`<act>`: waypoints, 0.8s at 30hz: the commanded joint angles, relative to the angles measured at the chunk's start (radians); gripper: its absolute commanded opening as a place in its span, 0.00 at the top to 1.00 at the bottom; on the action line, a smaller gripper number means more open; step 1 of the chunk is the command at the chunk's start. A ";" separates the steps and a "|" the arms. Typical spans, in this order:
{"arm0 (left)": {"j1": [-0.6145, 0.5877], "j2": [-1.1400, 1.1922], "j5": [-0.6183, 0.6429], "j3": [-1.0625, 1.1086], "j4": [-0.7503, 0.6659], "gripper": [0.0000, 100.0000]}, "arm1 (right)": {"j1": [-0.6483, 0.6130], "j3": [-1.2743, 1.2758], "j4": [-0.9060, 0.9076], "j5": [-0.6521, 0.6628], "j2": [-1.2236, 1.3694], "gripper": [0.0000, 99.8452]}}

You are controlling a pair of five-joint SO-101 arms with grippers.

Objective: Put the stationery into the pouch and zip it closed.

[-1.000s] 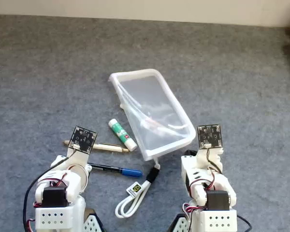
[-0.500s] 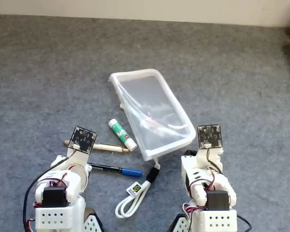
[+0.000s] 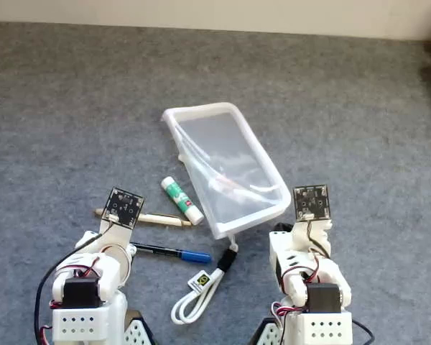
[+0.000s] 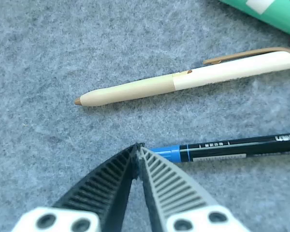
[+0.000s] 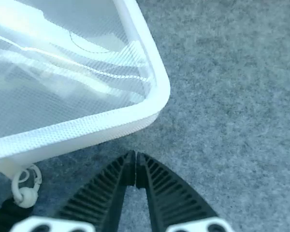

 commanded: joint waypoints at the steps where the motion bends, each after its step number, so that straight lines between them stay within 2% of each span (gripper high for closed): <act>1: 0.025 -0.008 0.009 0.022 0.003 1.00 | 0.004 0.107 0.005 -0.005 -0.012 0.99; 13: 0.047 -0.013 0.005 0.019 -0.005 1.00 | 0.004 0.110 0.005 -0.009 -0.012 0.99; 19: 0.042 -0.013 0.005 0.022 -0.074 1.00 | 0.004 0.111 0.005 -0.006 -0.012 0.99; 24: 0.042 -0.012 0.008 0.022 -0.077 1.00 | 0.004 0.111 0.007 -0.009 -0.012 0.99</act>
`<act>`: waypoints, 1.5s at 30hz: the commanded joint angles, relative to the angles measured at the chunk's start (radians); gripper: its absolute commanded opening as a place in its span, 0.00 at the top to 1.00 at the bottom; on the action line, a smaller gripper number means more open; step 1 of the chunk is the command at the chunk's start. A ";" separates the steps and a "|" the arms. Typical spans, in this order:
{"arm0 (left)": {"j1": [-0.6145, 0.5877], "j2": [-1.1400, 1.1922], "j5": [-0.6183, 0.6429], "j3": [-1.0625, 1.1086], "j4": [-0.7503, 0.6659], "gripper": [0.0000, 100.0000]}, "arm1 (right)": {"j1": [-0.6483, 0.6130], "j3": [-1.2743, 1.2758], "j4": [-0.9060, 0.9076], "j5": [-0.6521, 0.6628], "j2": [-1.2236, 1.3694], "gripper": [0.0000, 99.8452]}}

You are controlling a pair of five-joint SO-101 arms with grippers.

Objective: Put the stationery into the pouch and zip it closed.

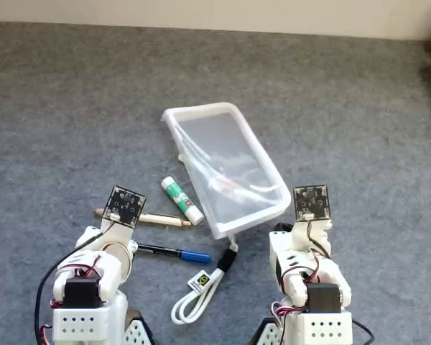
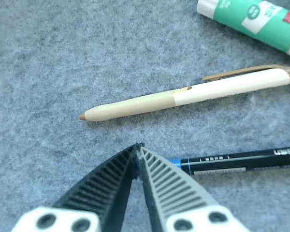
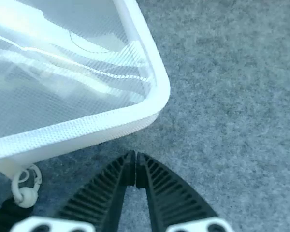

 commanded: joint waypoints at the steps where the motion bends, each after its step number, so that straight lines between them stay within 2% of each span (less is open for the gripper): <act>1: 0.024 -0.012 0.008 0.022 -0.021 1.00 | 0.004 0.111 0.007 -0.009 -0.012 0.99; 8: 0.024 -0.010 0.008 0.022 -0.021 1.00 | 0.007 0.107 0.004 -0.012 -0.018 0.99; 15: 0.024 -0.010 0.008 0.022 -0.021 1.00 | 0.041 0.007 0.007 -0.216 -0.010 0.99; 23: 0.024 -0.010 0.008 0.022 -0.021 1.00 | 0.036 -0.159 0.153 -0.221 -0.010 0.99; 30: 0.024 -0.010 0.008 0.022 -0.021 1.00 | 0.036 -0.223 0.162 -0.222 -0.010 0.99; 35: 0.024 -0.010 0.008 0.022 -0.021 1.00 | 0.035 -0.277 0.162 -0.287 -0.008 0.99; 45: 0.024 -0.010 0.008 0.022 -0.021 1.00 | -0.099 -0.441 0.269 -0.293 -0.008 1.00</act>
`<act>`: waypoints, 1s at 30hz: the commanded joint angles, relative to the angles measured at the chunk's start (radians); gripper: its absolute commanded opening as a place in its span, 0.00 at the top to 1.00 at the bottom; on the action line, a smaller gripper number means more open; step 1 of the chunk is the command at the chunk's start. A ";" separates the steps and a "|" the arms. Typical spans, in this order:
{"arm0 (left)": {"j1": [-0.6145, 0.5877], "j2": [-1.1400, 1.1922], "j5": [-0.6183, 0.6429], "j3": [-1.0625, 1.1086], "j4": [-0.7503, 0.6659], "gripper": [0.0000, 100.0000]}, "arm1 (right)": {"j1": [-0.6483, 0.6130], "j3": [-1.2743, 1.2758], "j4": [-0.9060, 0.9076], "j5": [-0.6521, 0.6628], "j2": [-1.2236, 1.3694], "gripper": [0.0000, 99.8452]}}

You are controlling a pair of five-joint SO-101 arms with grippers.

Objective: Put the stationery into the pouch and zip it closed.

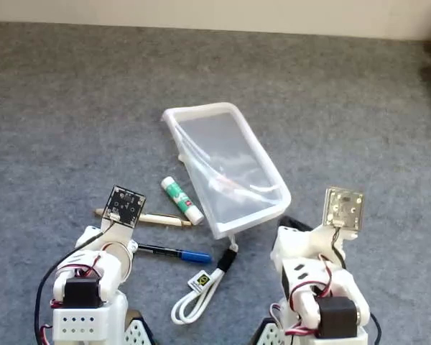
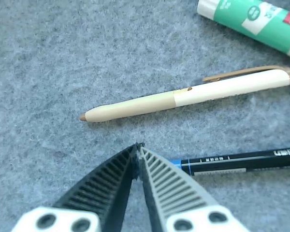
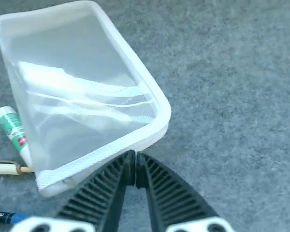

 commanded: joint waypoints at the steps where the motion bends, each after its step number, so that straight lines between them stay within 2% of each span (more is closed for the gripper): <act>1: 0.024 -0.010 0.008 0.022 -0.018 1.00 | -0.061 -0.093 0.012 -0.009 0.004 1.00; 6: 0.024 -0.010 0.008 0.022 -0.018 1.00 | -0.162 -0.140 -0.002 -0.063 0.088 0.99; 11: 0.024 -0.010 0.008 0.022 -0.018 1.00 | -0.292 -0.245 -0.007 -0.147 0.358 0.99; 13: 0.024 -0.010 0.008 0.022 -0.018 1.00 | -0.338 -0.275 -0.007 -0.180 0.473 0.95; 18: 0.022 -0.010 0.009 0.022 -0.018 1.00 | -0.406 -0.305 -0.015 -0.275 0.684 0.77; 24: 0.022 -0.010 0.009 0.022 -0.018 1.00 | -0.521 -0.289 -0.159 -0.364 0.759 0.76; 30: 0.022 -0.010 0.009 0.022 -0.018 1.00 | -0.595 -0.226 -0.217 -0.414 0.760 0.76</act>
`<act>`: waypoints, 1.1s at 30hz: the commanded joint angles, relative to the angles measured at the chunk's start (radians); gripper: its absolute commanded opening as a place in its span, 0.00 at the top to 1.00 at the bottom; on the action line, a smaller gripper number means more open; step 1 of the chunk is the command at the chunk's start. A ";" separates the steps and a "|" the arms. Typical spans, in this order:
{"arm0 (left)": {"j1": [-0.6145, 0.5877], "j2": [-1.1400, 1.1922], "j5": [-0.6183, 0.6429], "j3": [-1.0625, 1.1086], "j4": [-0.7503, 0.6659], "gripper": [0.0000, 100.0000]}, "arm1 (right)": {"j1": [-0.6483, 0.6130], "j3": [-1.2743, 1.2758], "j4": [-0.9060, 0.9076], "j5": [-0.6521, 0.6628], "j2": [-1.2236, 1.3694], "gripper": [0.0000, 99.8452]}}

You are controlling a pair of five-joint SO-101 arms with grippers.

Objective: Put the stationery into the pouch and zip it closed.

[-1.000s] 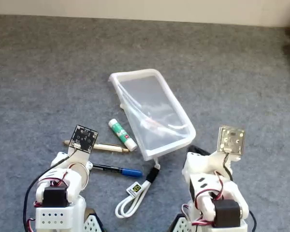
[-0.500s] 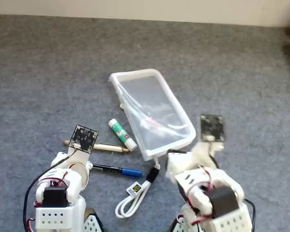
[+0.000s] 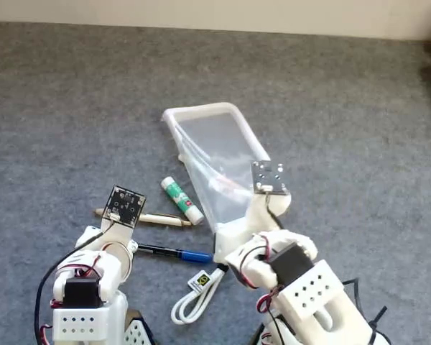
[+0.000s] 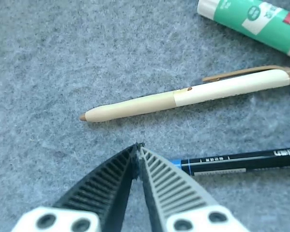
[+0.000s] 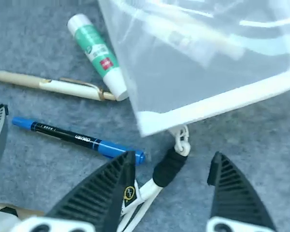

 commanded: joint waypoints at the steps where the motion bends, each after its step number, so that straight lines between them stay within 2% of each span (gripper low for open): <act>1: 0.022 -0.010 0.009 0.022 -0.018 1.00 | -0.025 -0.002 -0.047 -0.020 0.007 0.76; 11: 0.022 -0.010 0.009 0.022 -0.018 1.00 | -0.027 0.176 -0.237 -0.055 0.010 0.76; 16: 0.022 -0.010 0.009 0.022 -0.018 1.00 | -0.028 0.199 -0.243 -0.055 0.010 0.77; 21: 0.022 -0.010 0.009 0.022 -0.018 1.00 | -0.028 0.200 -0.243 -0.054 0.010 0.83; 26: 0.022 -0.010 0.009 0.022 -0.018 1.00 | -0.088 0.214 -0.291 -0.055 0.012 0.83; 33: 0.022 -0.010 0.009 0.022 -0.018 1.00 | -0.093 0.231 -0.329 -0.057 0.237 0.83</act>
